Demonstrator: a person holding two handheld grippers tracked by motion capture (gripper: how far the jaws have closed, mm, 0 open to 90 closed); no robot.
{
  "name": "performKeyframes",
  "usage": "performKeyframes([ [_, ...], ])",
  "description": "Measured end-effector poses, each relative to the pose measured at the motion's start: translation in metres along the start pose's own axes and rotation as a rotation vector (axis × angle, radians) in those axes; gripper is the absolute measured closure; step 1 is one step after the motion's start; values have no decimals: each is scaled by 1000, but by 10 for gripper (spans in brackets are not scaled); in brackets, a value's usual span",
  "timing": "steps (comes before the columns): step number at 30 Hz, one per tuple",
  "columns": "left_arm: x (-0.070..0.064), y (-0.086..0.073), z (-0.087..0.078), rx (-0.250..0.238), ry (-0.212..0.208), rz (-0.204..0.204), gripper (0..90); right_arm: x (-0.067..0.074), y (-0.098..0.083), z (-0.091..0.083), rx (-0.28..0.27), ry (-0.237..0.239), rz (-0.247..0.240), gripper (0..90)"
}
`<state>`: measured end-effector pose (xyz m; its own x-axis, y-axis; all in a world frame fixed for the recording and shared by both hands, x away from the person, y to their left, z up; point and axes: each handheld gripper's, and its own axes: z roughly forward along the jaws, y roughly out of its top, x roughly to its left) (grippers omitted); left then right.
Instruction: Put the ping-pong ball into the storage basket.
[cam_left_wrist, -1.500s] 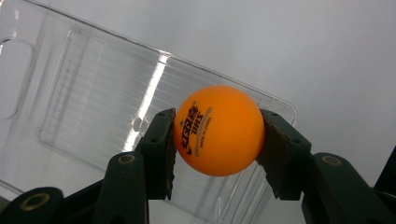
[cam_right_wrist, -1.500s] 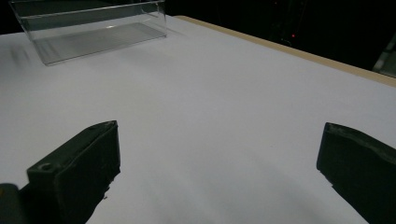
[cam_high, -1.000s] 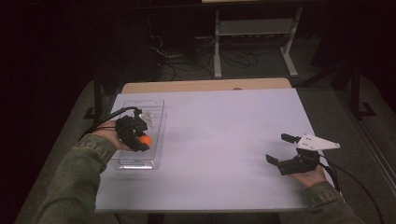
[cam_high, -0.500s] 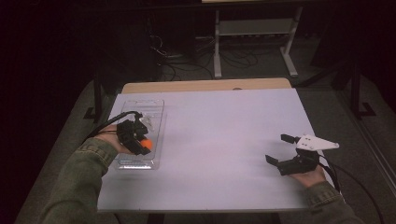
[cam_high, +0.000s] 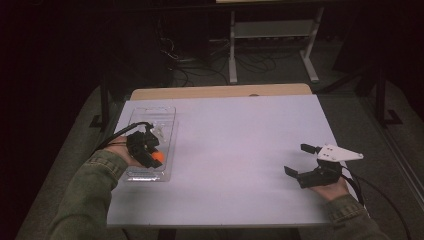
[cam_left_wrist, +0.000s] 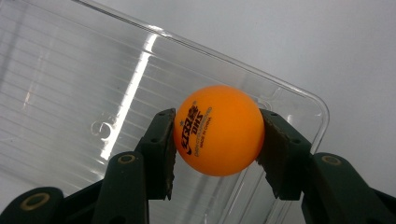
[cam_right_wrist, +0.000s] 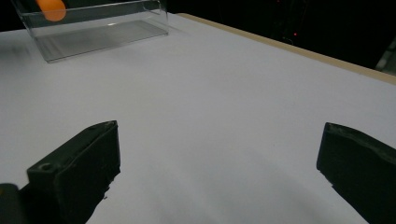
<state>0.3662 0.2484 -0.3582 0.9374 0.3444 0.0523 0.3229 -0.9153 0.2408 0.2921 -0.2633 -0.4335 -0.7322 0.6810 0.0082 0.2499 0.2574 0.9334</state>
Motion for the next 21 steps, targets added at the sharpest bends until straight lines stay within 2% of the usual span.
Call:
performKeyframes([
  [5, 0, -2, 3, -6, -8, -4, 502, 1, 0, 0, 1, 1, 0, 0],
  [21, 7, 0, 25, 23, -38, -11, 502, 2, 1, -1, 0, 4, -16, 0],
])
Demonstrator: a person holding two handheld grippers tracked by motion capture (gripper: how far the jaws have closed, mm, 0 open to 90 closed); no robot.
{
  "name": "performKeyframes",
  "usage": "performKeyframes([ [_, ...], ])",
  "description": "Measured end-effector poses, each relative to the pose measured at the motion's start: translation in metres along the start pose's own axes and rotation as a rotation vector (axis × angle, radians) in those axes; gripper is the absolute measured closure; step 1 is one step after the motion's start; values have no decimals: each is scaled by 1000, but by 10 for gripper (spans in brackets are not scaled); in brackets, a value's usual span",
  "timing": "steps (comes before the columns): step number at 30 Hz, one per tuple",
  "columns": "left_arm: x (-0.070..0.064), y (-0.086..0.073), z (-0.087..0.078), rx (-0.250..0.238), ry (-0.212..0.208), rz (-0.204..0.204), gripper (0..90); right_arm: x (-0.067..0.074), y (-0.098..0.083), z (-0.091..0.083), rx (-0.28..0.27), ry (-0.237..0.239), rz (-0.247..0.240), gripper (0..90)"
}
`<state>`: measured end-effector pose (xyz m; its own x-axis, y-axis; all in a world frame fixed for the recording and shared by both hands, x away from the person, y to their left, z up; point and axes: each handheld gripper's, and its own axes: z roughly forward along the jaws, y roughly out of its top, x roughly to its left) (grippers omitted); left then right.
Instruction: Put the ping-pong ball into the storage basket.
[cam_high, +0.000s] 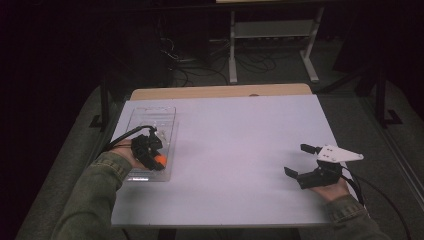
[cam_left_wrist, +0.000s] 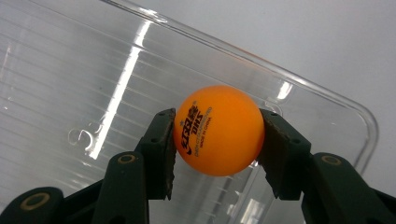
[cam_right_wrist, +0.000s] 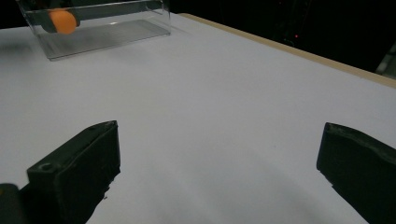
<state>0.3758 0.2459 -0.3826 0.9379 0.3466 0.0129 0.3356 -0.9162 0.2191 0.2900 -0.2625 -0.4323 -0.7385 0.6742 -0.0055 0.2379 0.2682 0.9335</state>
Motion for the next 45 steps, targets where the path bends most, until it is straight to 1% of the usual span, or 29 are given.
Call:
performKeyframes([
  [5, 0, 0, 5, 7, -4, -2, 502, 0, 0, 0, 2, 1, -3, 0],
  [10, 2, -1, 7, 11, -28, -23, 502, 1, 0, -1, -3, 3, -8, 0],
  [11, 2, -1, 7, 7, -29, -31, 502, 1, 0, -1, -3, 4, -8, 0],
  [16, 5, 0, 7, 1, -38, -45, 494, 1, 0, -1, -3, 3, -6, 0],
  [18, 4, 0, 6, 1, -30, -42, 466, 1, 0, -1, -2, 3, -6, 0],
  [21, 3, -1, 4, -9, -20, -43, 453, 1, 0, -1, -2, 4, -6, 0],
  [23, 3, -1, 2, -16, -1, -40, 427, 1, 0, -1, -2, 4, -6, 0],
  [25, 3, -2, 0, -18, 13, -38, 420, 1, 0, -1, 0, 6, -4, 0],
  [28, 3, -3, -2, -29, 13, -47, 406, 1, 0, -1, -2, 5, -5, 0],
  [32, 3, -4, -7, -48, 16, -64, 361, 1, 1, -1, -4, 4, -4, 0],
  [35, 3, -5, -11, -59, 38, -74, 296, 1, 1, -1, -4, 4, -4, 0],
  [38, 3, -7, -16, -83, 45, -88, 261, 1, 1, -1, -4, 3, -4, 0],
  [41, 4, -9, -20, -97, 57, -107, 216, 1, 1, -1, -2, 3, -3, 0],
  [43, 5, -11, -23, -110, 71, -120, 182, 1, 1, -1, -1, 4, -5, 0],
  [45, 5, -12, -25, -119, 73, -125, 156, 2, 1, -1, -2, 4, -4, 0],
])
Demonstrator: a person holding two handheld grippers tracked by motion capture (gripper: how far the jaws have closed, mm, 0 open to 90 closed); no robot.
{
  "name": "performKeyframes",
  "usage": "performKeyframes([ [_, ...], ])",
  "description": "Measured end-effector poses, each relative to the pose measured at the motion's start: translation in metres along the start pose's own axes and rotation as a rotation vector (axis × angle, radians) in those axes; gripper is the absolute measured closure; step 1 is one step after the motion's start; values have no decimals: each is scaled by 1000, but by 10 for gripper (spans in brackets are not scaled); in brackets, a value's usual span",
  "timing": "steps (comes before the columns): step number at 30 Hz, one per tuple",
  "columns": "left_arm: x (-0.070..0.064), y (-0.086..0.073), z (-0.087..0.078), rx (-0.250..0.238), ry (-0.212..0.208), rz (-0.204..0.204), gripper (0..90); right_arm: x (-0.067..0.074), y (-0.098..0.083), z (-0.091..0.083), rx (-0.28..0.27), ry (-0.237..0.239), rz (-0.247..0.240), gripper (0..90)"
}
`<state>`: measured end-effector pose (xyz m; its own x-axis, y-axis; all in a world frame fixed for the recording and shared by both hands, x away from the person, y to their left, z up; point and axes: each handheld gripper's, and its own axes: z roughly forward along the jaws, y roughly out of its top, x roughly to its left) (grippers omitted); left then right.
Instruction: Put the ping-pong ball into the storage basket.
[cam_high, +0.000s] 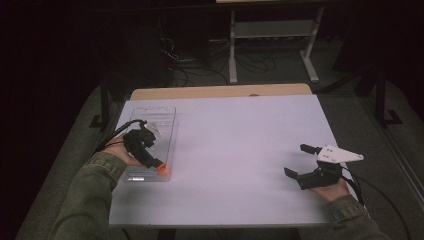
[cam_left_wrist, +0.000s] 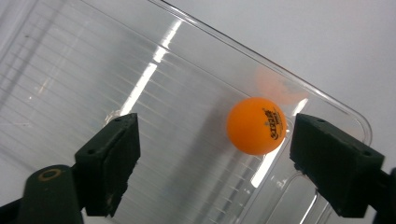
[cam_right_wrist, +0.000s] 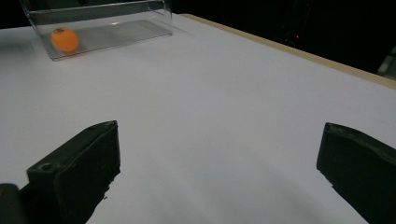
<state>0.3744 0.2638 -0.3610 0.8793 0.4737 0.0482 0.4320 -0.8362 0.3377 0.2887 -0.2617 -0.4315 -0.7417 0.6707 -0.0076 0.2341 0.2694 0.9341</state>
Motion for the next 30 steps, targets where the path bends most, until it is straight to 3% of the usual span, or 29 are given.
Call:
performKeyframes([
  [5, -1, -1, -5, -26, -15, -17, 124, 0, 0, 0, 2, -1, -1, 0],
  [12, -3, 0, -11, -58, -22, -46, 0, 1, 0, -1, 1, -2, -1, 0],
  [30, -24, 0, -29, -173, 29, -23, 0, 1, 0, -2, -3, -2, 1, 0],
])
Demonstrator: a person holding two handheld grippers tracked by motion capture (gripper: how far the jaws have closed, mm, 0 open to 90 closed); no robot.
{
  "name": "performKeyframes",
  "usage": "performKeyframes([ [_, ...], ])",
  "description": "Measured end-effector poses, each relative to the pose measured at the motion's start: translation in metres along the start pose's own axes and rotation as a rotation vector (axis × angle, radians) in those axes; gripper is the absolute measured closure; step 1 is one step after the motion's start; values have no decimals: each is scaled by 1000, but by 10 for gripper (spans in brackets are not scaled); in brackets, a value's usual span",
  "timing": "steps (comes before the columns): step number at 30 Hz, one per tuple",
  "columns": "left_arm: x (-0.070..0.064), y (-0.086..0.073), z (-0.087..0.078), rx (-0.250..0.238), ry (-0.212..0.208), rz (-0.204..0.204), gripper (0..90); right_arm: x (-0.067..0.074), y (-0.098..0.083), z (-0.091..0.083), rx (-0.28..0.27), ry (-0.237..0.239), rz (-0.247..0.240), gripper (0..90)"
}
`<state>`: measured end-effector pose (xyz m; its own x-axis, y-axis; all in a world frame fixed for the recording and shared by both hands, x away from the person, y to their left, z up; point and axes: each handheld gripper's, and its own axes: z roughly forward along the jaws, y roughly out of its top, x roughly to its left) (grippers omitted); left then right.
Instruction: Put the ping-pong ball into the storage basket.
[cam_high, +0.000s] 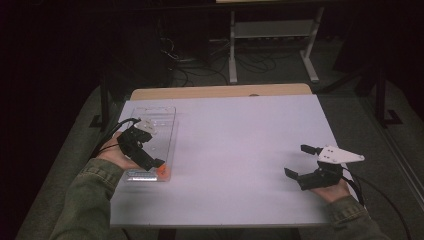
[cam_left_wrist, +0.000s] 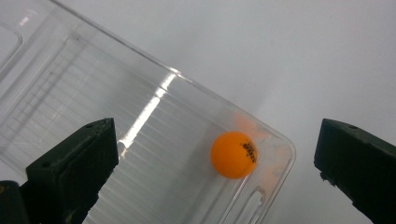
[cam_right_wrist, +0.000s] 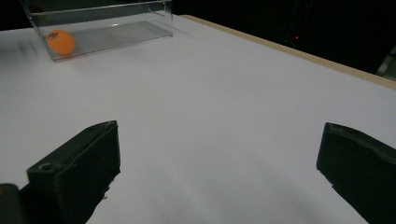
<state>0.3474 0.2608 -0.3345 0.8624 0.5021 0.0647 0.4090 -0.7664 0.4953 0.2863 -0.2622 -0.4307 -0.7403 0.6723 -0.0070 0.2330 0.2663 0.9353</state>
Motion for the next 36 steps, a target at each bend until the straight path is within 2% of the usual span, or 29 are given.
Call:
performKeyframes([
  [7, -6, 0, -7, -35, 16, 13, 0, 1, 0, 0, -2, 2, 0, 0],
  [9, -7, -4, -11, -78, 22, -4, 0, 1, 0, 0, -2, 1, 2, 0],
  [13, -9, -10, -12, -120, 28, -15, 0, 1, 0, -1, -3, 0, 3, 0],
  [29, -16, -26, -17, -228, 41, -32, 0, 0, -1, 0, -1, -3, 7, 0],
  [36, -17, -34, -12, -249, 33, -49, 0, 1, -1, 0, 0, -4, 7, 0],
])
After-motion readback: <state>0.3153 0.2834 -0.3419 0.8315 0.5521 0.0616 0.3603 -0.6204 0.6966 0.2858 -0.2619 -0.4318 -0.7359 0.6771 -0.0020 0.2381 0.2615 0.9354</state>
